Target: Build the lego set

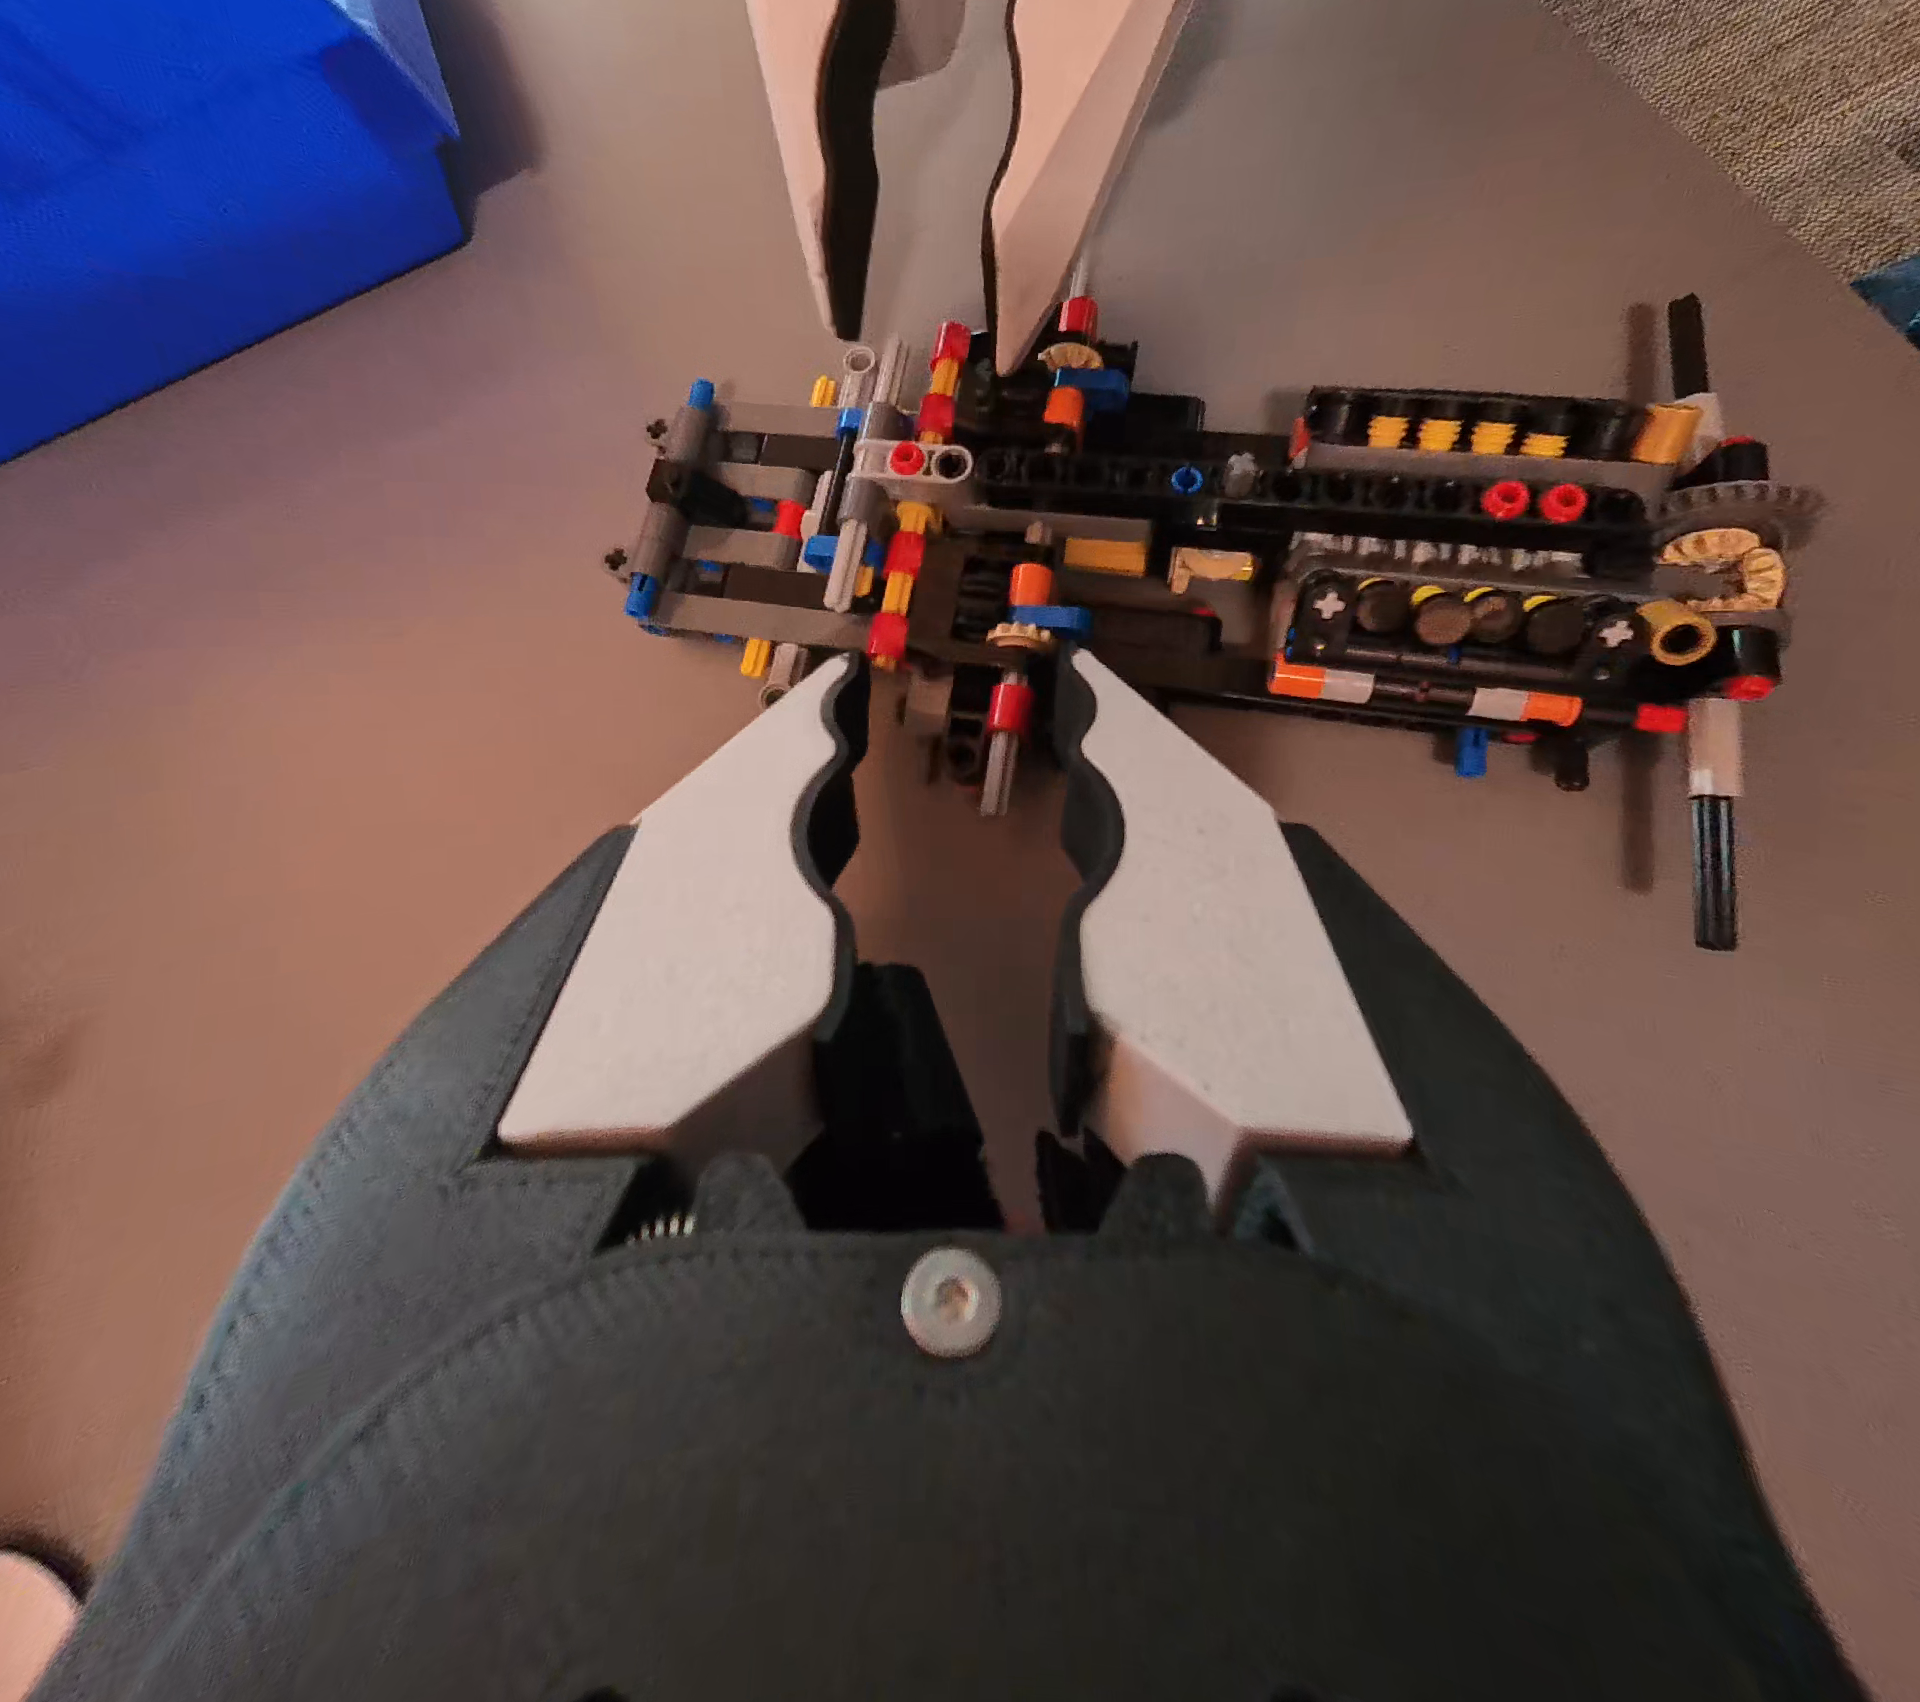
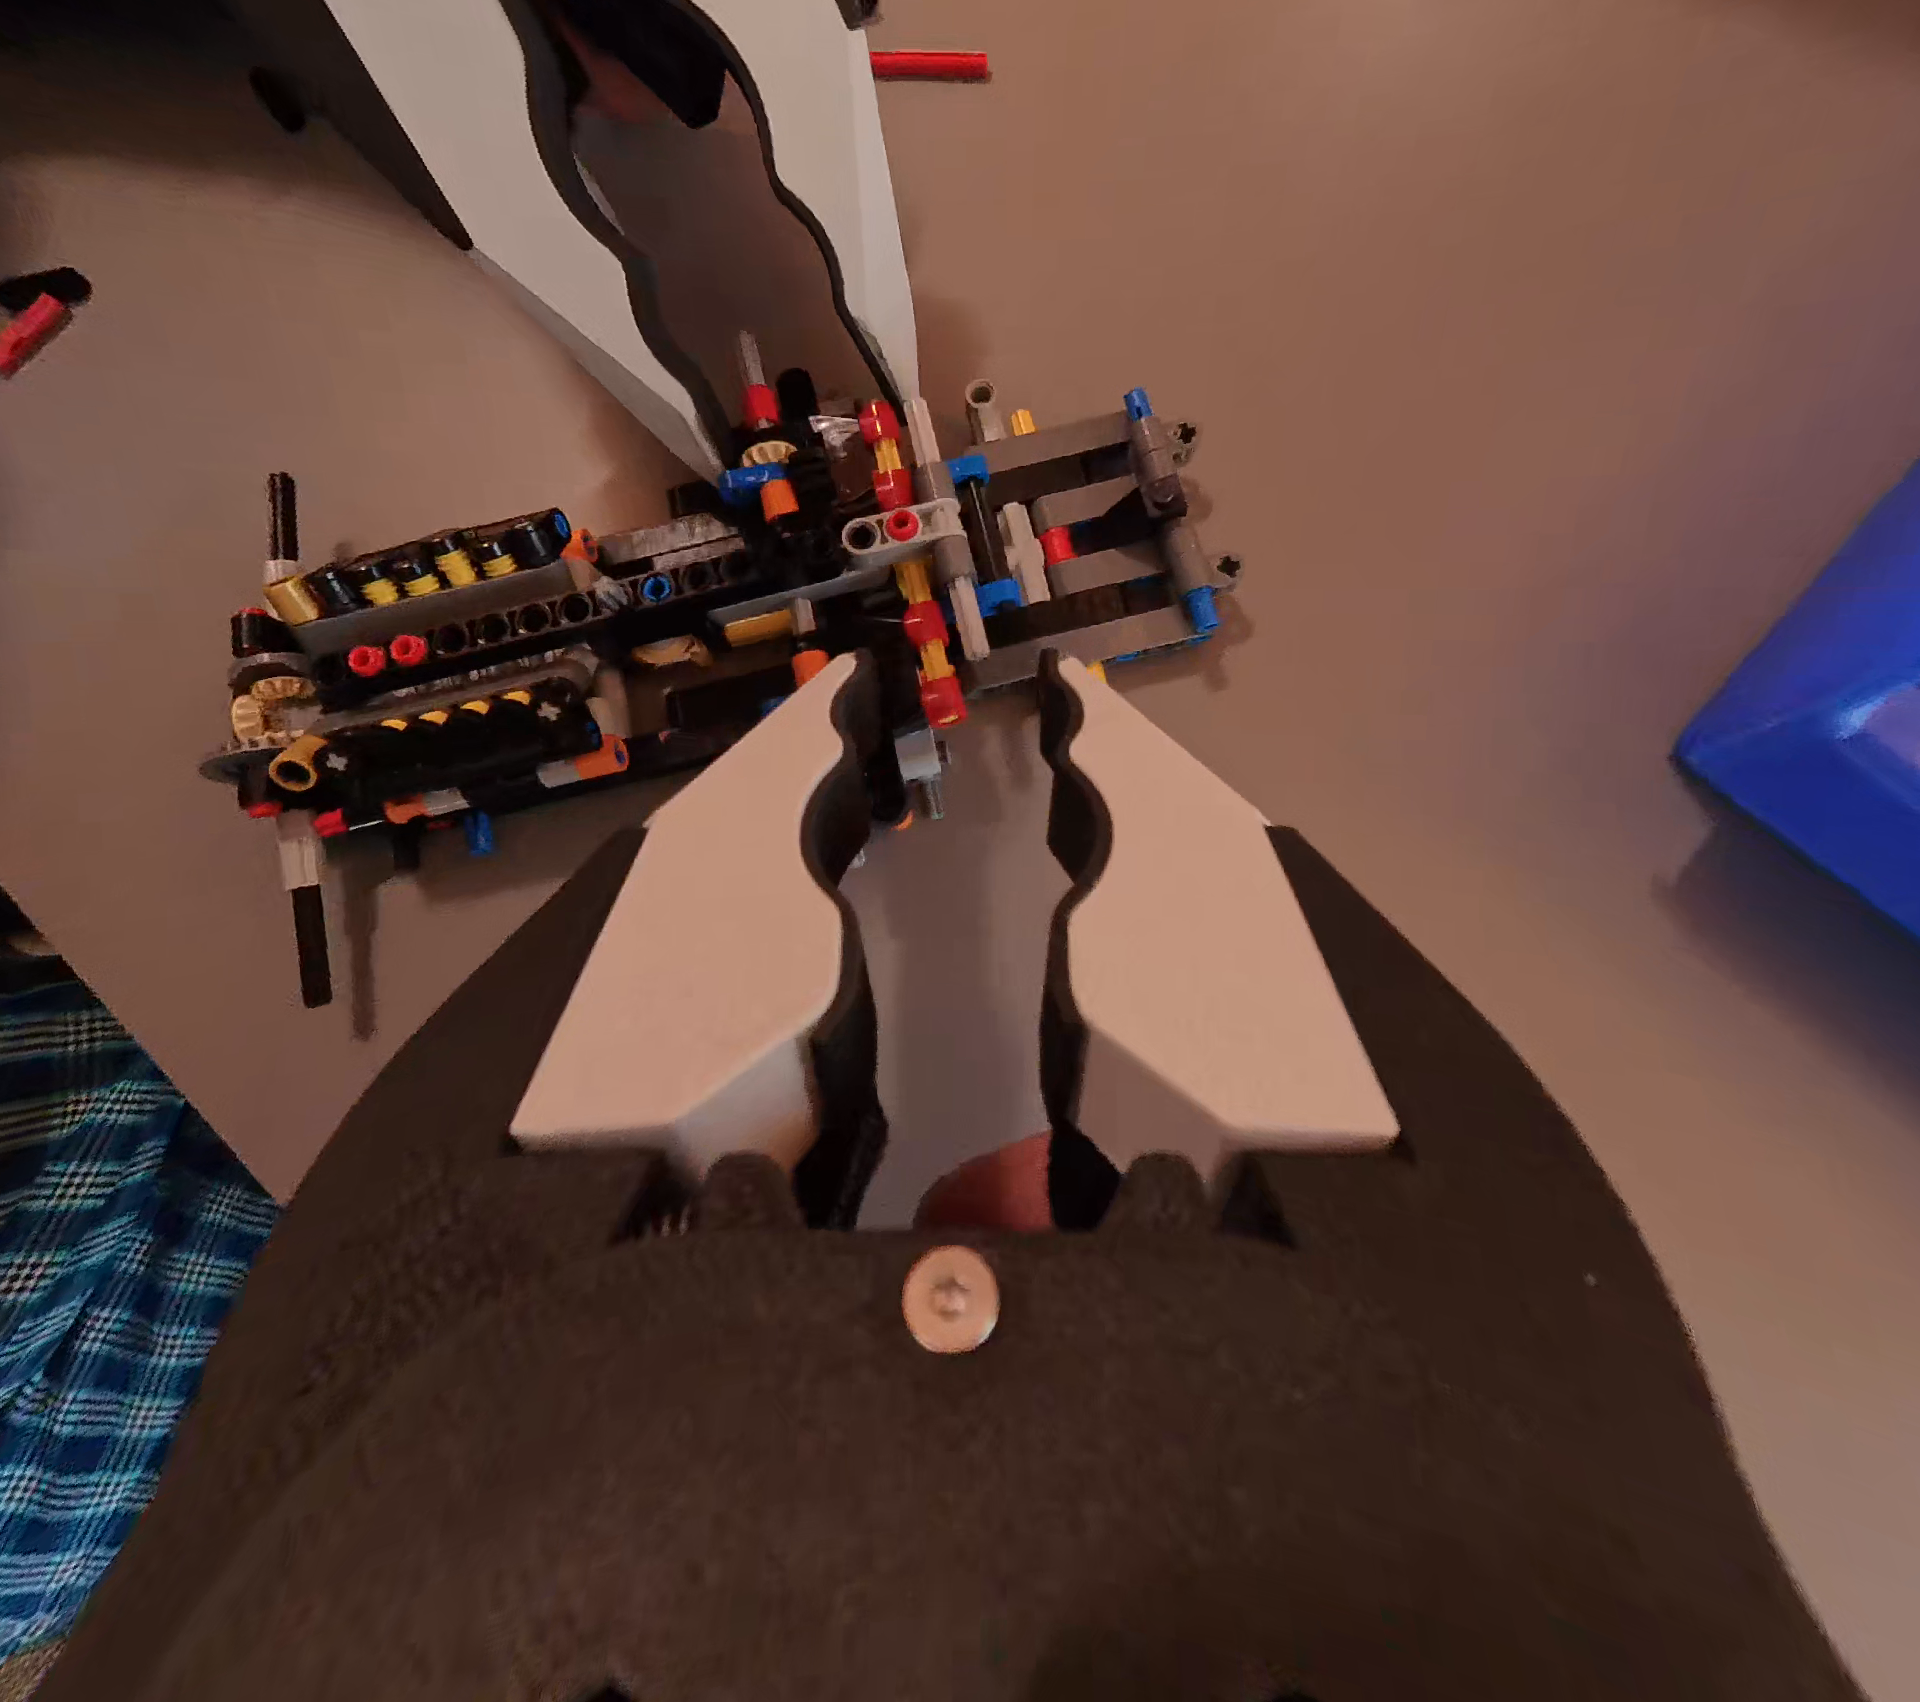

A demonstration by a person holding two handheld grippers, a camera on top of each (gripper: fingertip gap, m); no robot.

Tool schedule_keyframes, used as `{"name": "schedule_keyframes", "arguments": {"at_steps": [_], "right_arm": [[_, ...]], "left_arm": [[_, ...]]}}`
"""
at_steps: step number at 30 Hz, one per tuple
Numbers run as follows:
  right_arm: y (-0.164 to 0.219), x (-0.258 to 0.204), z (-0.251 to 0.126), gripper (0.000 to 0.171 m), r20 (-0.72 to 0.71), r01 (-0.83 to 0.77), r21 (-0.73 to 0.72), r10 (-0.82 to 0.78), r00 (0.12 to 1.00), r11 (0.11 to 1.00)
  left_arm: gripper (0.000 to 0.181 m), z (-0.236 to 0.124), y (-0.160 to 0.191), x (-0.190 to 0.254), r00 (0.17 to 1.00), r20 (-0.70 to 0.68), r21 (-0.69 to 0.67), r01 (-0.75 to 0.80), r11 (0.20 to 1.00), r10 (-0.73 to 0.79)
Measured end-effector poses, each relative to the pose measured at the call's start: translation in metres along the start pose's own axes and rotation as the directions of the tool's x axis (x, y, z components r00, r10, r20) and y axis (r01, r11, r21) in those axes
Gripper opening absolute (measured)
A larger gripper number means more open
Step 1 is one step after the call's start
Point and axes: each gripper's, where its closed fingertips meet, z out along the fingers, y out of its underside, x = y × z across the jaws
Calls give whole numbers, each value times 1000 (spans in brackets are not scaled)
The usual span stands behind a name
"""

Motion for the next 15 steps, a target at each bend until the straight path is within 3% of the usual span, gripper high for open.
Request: {"name": "schedule_keyframes", "arguments": {"at_steps": [9, 15], "right_arm": [[2, -4, -6, 34, 54, 14, 19, -15, 998, 1000], [3, -9, -5, 22, 85, 26, 21, -27, 996, 999]], "left_arm": [[33, 3, 1, 2, 1000, 0, 2, -8, 1000, 8], [32, 4, 1, 2, 1000, -5, 5, -5, 1000, 5]]}}
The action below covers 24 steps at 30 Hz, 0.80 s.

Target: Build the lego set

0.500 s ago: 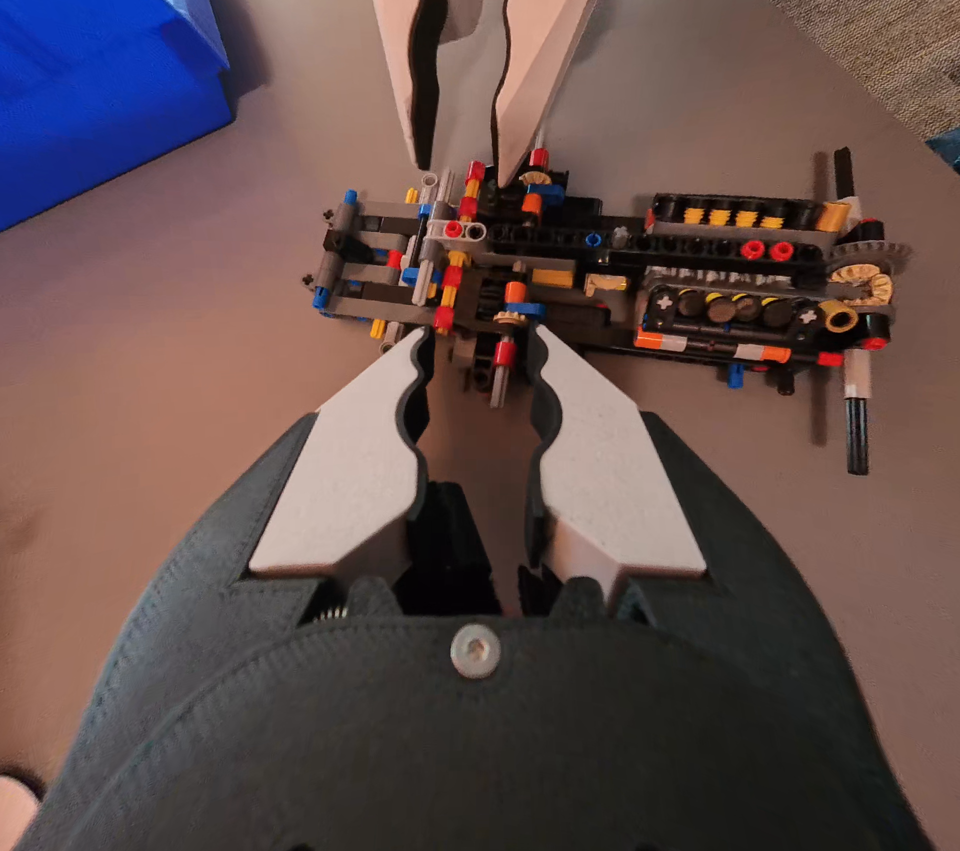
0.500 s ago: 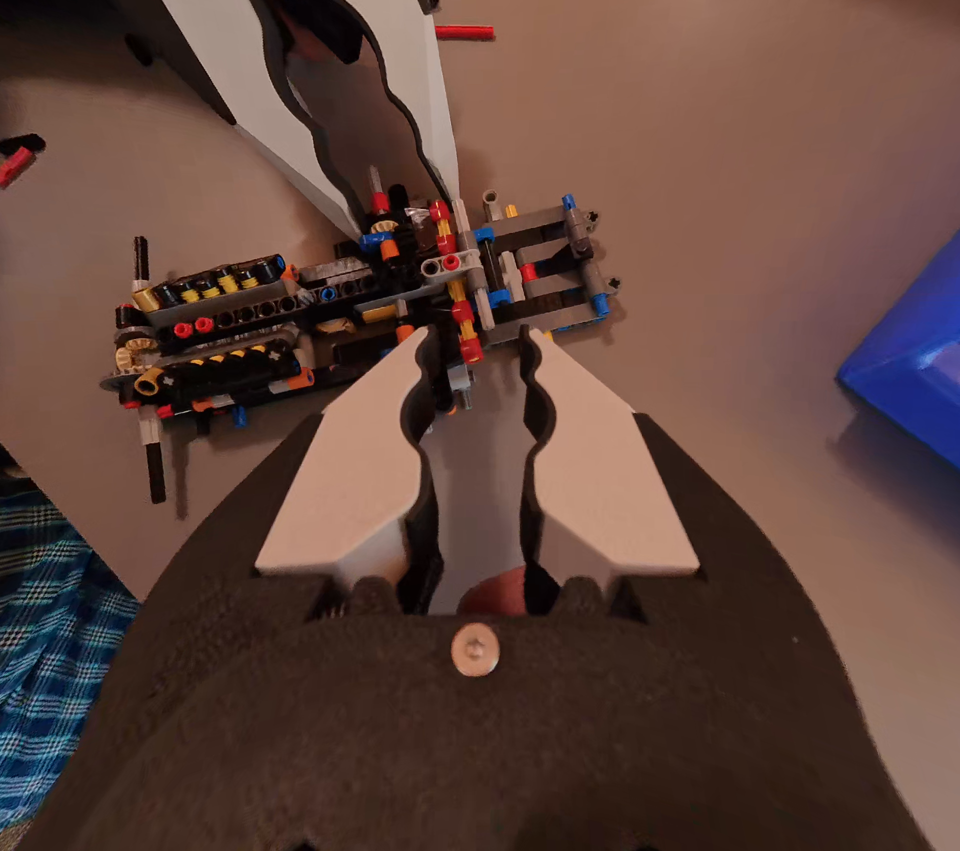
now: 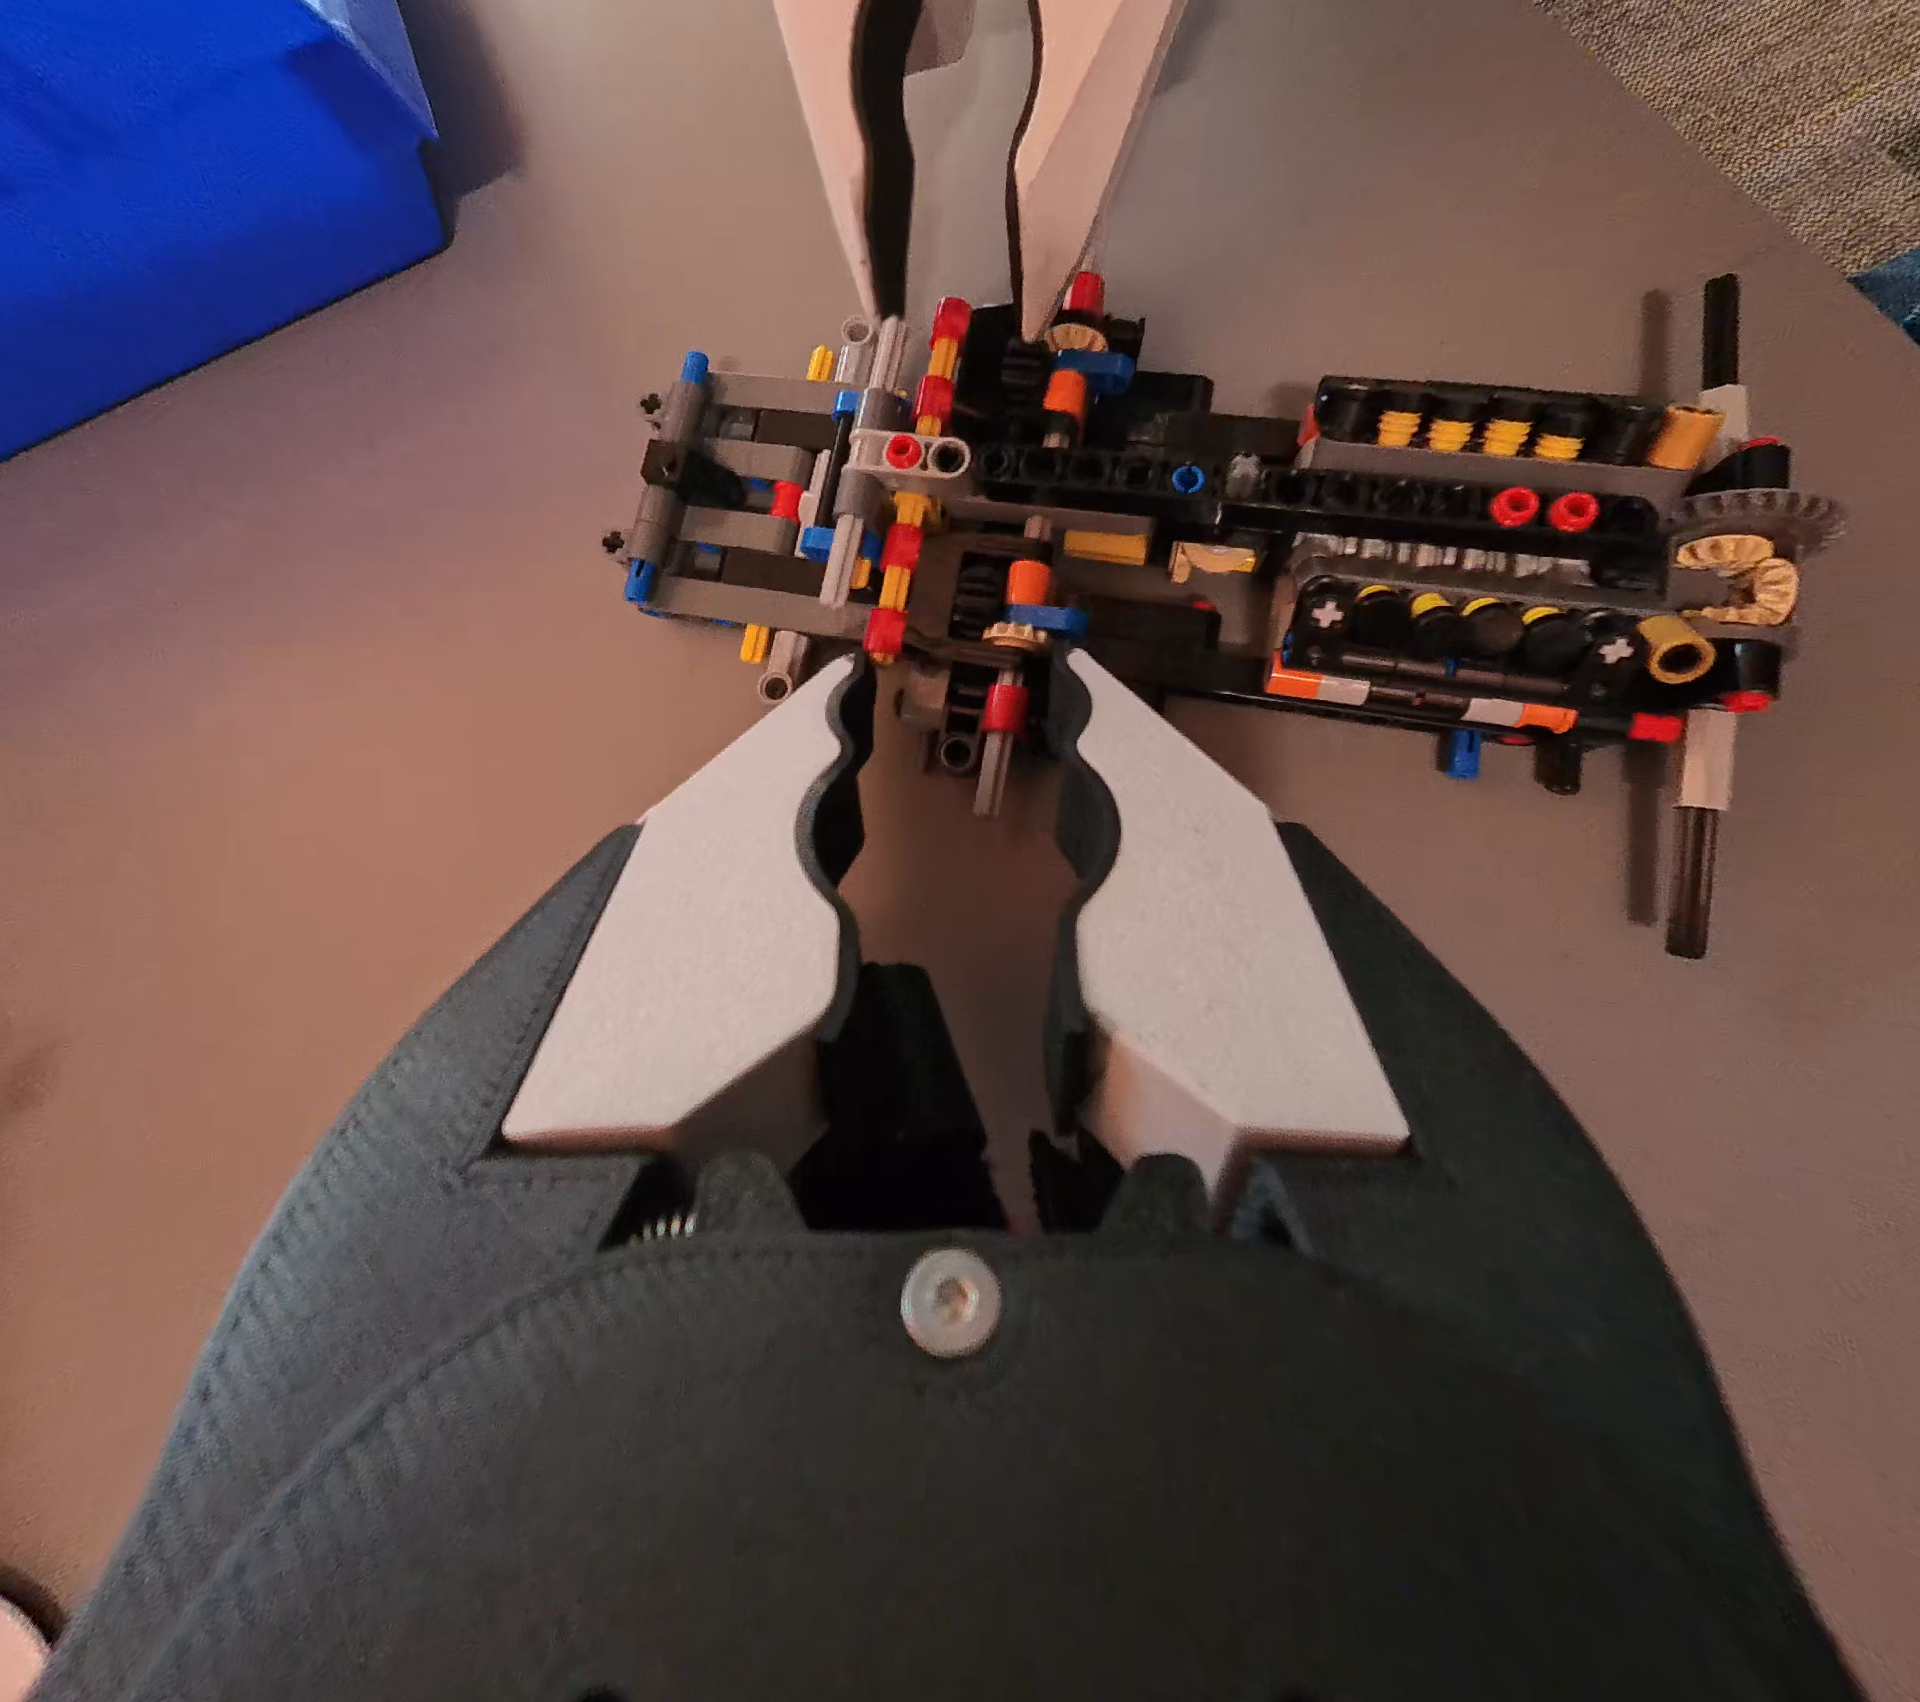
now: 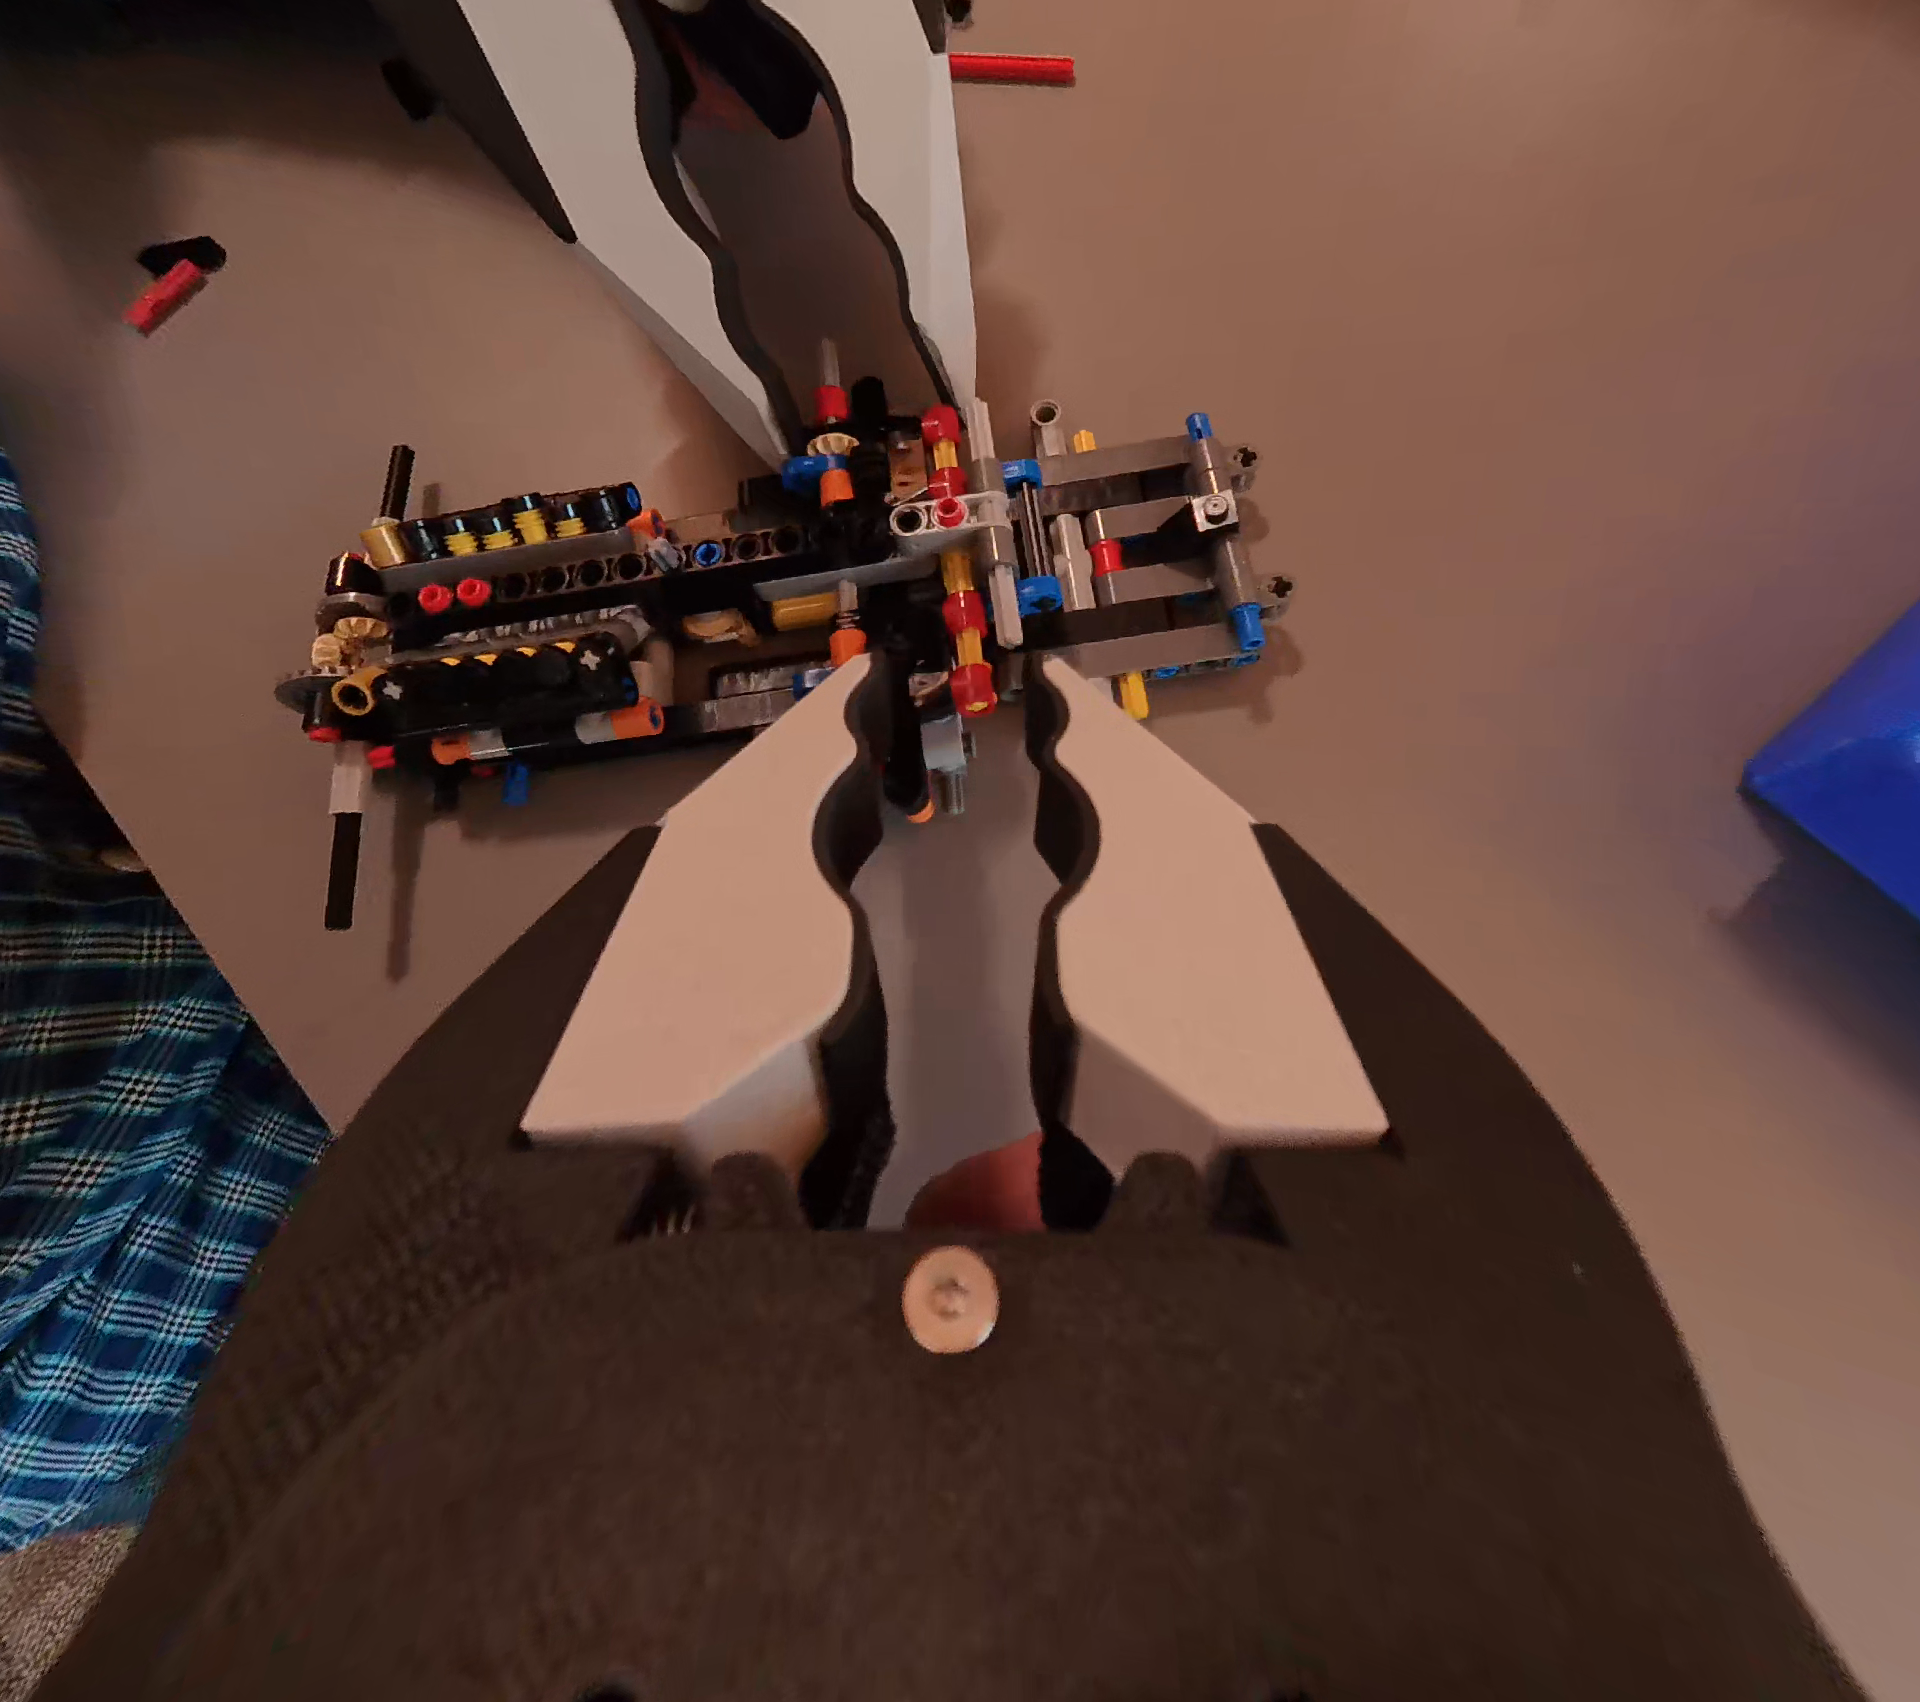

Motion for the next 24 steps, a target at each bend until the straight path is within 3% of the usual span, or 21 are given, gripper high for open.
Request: {"name": "schedule_keyframes", "arguments": {"at_steps": [4, 24], "right_arm": [[0, -3, 1, 16, 39, -13, 10, 12, 999, 1000], [1, -4, 5, 16, 71, -71, 4, 71, 995, 997]], "left_arm": [[32, 0, 0, 0, 1000, -2, 6, 5, 1000, -4], [31, -1, -1, 0, 1000, 8, 7, 2, 1000, -3]]}}
